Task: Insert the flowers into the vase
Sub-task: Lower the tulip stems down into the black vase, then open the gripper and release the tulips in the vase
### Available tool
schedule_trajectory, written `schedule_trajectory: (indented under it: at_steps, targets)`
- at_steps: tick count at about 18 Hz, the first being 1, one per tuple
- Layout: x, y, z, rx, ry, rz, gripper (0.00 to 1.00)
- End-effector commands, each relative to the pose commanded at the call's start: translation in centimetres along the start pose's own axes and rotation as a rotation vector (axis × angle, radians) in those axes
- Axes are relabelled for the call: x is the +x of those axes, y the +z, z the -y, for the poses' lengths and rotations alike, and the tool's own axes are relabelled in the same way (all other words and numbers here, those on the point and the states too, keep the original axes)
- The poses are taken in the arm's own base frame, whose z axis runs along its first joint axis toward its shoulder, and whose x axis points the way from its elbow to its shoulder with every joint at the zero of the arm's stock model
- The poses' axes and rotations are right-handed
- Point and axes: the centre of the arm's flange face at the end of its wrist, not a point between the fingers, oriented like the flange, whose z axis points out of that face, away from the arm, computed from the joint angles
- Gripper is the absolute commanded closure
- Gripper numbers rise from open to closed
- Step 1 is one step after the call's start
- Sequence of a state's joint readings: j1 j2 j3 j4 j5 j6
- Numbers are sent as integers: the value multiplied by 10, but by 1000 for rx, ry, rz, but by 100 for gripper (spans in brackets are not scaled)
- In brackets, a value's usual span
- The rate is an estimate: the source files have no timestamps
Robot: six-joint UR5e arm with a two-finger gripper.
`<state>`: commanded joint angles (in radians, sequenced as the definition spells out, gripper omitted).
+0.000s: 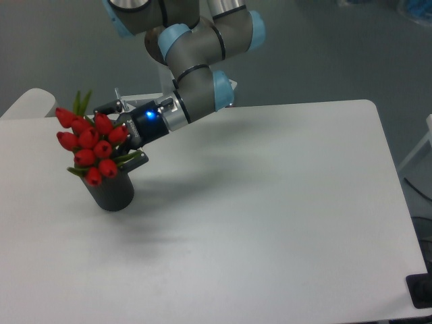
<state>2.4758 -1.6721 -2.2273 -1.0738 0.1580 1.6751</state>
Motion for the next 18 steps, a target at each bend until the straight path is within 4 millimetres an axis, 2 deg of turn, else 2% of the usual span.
schedule_trajectory:
  at_steps: [11, 16, 18]
  targets:
    - [-1, -20, -3, 6, -7, 47, 0]
    - [-6, -39, -2, 5, -7, 90, 0]
    - [-8, -51, -7, -61, -5, 111, 0]
